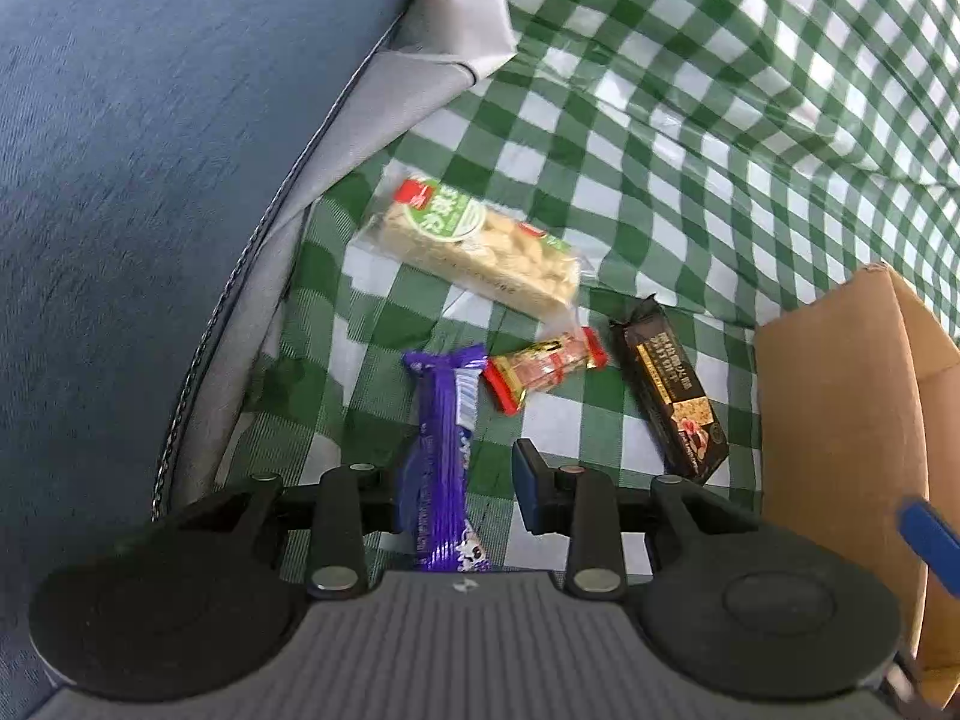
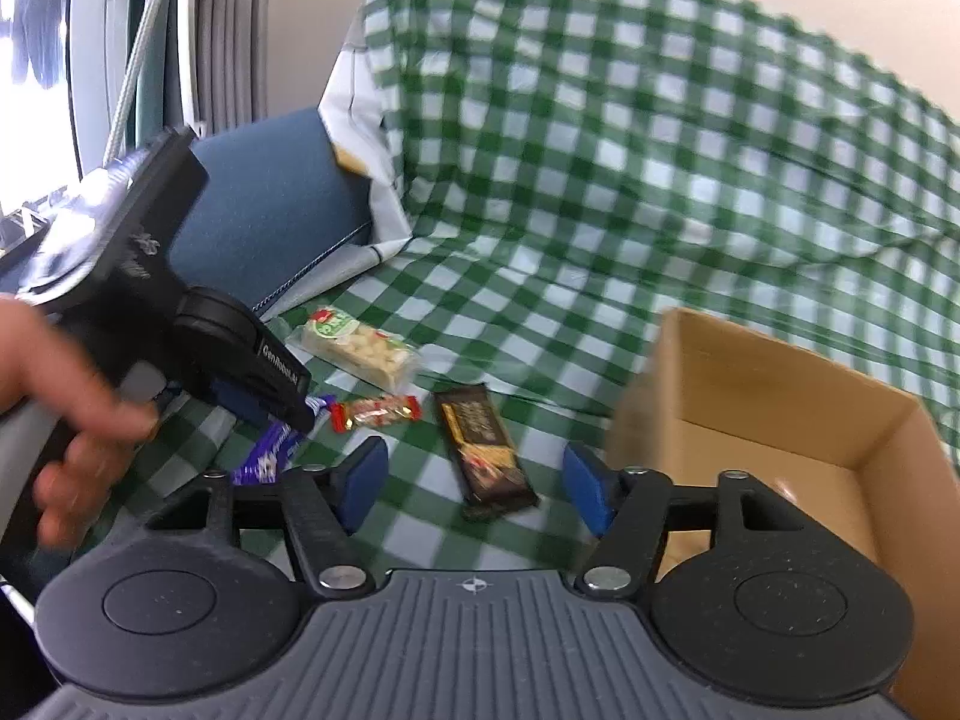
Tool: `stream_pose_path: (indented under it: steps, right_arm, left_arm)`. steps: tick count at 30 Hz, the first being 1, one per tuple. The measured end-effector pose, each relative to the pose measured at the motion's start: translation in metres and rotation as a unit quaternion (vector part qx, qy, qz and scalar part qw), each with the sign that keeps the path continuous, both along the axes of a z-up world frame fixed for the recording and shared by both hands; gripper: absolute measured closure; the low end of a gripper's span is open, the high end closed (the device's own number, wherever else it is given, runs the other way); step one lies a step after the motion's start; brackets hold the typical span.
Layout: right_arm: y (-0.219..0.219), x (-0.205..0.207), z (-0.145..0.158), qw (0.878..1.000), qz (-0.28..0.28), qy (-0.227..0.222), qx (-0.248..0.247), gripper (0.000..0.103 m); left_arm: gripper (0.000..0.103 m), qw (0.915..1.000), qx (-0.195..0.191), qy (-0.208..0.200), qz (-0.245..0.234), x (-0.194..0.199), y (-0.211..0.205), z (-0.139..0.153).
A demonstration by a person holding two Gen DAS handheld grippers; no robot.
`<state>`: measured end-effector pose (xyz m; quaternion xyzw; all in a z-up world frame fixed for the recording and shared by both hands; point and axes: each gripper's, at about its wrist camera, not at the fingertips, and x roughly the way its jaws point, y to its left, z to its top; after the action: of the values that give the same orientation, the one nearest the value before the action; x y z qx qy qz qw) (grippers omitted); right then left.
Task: Organize snacks
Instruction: 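Lift the purple candy bar with left tool while right tool grasps dark biscuit pack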
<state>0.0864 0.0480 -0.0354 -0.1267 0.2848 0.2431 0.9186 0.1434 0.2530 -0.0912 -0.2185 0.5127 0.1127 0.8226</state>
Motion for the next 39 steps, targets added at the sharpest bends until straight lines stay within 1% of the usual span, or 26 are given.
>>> stream_pose_path:
  steps: [2, 5, 9, 12, 16, 18, 19, 20, 22, 25, 28, 29, 30, 32, 35, 39]
  right_arm:
    - [0.016, 0.020, -0.009, 1.000, -0.012, 0.022, -0.003, 0.033]
    - [0.030, 0.052, -0.029, 0.998, -0.045, 0.050, -0.008, 0.032]
    - [0.038, 0.088, -0.061, 0.991, -0.088, 0.092, -0.028, 0.030]
    - [0.046, 0.106, -0.079, 0.988, -0.095, 0.112, -0.043, 0.028]
    - [0.054, 0.124, -0.098, 0.983, -0.086, 0.150, -0.056, 0.027]
    - [0.052, 0.127, -0.099, 0.982, -0.093, 0.157, -0.043, 0.027]
    - [0.052, 0.128, -0.099, 0.981, -0.097, 0.163, -0.033, 0.032]
    - [0.050, 0.127, -0.098, 0.981, -0.102, 0.166, -0.021, 0.050]
    - [0.047, 0.121, -0.095, 0.981, -0.102, 0.162, -0.006, 0.063]
    - [0.041, 0.105, -0.087, 0.984, -0.100, 0.149, 0.004, 0.065]
    - [0.030, 0.085, -0.073, 0.983, -0.100, 0.150, 0.020, 0.066]
    - [0.025, 0.077, -0.066, 0.984, -0.098, 0.149, 0.026, 0.066]
    - [0.019, 0.066, -0.059, 0.984, -0.094, 0.148, 0.036, 0.066]
    - [0.008, 0.047, -0.047, 0.985, -0.078, 0.145, 0.044, 0.066]
    - [-0.008, 0.009, -0.030, 0.990, -0.044, 0.126, 0.045, 0.066]
    - [-0.028, -0.024, -0.019, 0.990, -0.024, 0.125, 0.057, 0.066]
  left_arm:
    - [0.066, 0.9999, -0.007, 0.004, 0.007, 0.000, 0.003, -0.002]
    - [0.066, 0.9998, -0.012, 0.004, 0.012, 0.001, 0.006, -0.003]
    - [0.066, 0.9999, -0.004, 0.014, 0.002, 0.004, 0.005, -0.007]
    - [0.066, 0.9998, -0.007, 0.020, -0.002, 0.005, 0.004, -0.009]
    - [0.066, 0.9997, 0.001, 0.024, -0.010, 0.006, 0.002, -0.011]
    - [0.066, 0.9996, 0.001, 0.025, -0.010, 0.007, 0.002, -0.012]
    - [0.066, 0.9996, 0.001, 0.026, -0.009, 0.008, 0.002, -0.013]
    - [0.066, 0.9996, 0.002, 0.027, -0.010, 0.008, 0.001, -0.013]
    - [0.066, 0.9995, 0.003, 0.030, -0.012, 0.008, 0.000, -0.015]
    - [0.066, 0.9993, 0.010, 0.035, -0.012, 0.009, -0.001, -0.017]
    - [0.066, 0.9992, 0.013, 0.038, -0.006, 0.008, 0.002, -0.018]
    - [0.070, 0.9992, 0.012, 0.039, -0.005, 0.007, 0.003, -0.019]
    - [0.080, 0.9991, 0.011, 0.039, -0.006, 0.007, 0.004, -0.019]
    - [0.089, 0.9991, 0.009, 0.039, -0.014, 0.006, 0.003, -0.020]
    - [0.090, 0.9991, 0.013, 0.032, -0.024, 0.002, -0.001, -0.017]
    - [0.091, 0.9990, 0.027, 0.021, -0.027, -0.007, -0.003, -0.011]
